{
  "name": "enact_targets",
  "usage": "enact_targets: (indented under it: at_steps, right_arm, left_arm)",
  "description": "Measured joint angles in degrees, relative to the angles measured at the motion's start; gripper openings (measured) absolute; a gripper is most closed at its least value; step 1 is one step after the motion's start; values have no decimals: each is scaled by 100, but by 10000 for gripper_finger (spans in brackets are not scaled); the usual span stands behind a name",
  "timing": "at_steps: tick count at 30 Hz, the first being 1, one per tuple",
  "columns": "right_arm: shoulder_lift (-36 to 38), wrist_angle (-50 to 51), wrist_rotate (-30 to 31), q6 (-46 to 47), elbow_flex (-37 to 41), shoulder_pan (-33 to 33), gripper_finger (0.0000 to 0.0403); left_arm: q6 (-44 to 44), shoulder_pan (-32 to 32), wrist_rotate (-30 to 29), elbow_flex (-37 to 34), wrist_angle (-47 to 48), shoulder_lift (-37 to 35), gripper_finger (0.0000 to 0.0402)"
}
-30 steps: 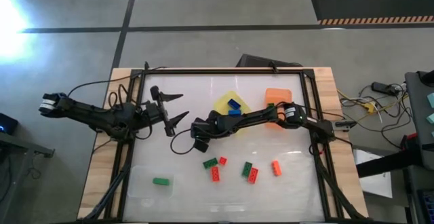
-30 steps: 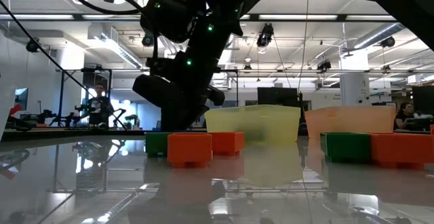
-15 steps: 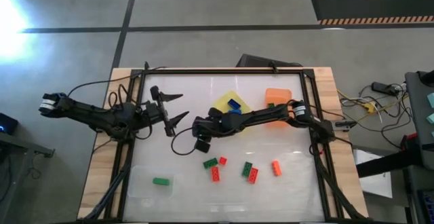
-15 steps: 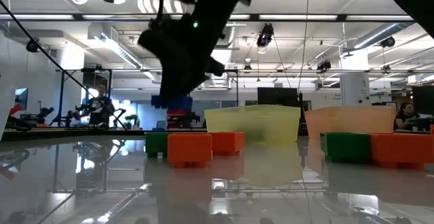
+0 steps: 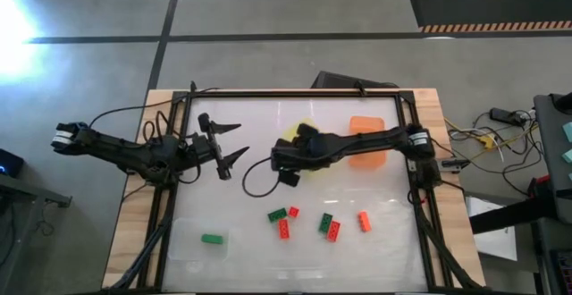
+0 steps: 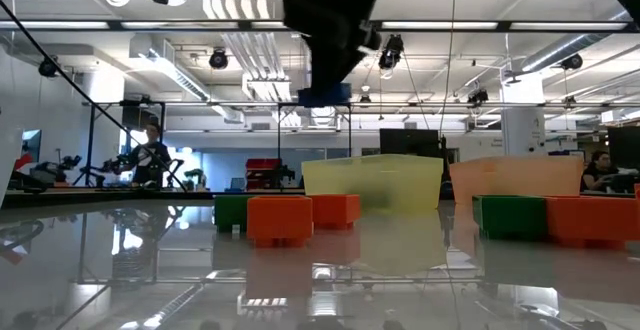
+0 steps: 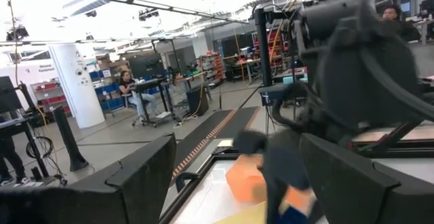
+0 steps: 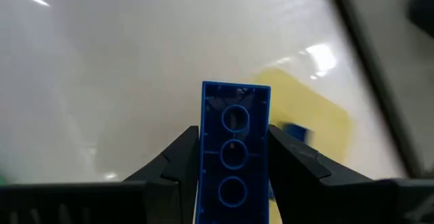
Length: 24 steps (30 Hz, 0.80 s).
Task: Sort & place blocks by color
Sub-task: Put the blue game piece into the yellow bin
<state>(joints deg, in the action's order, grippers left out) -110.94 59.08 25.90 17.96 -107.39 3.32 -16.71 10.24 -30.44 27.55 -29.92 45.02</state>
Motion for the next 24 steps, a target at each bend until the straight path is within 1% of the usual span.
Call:
enact_targets:
  at_steps: [2,6,10,16,19,24]
  right_arm:
    - [192,83,114,-35,202,-82,128]
    - [576,13,104,-103,813,-362,128]
    - [867,-544,47,-111,1580,-725,128]
    - [969,-2051,-806,-487,2587,-1258,128]
    - [922,-2466,-1105,-518,2800,-1461,128]
    - [851,-2512,-1133,-518,2872,-1574,129]
  left_arm:
    - [0,0,-1,1,-2,20,294]
    - [0,2,1,2,-4,30,294]
    - [0,2,1,2,-2,34,294]
    - [0,5,1,2,-4,36,294]
    - [0,4,0,2,-2,41,294]
    - [0,4,-2,2,-2,41,294]
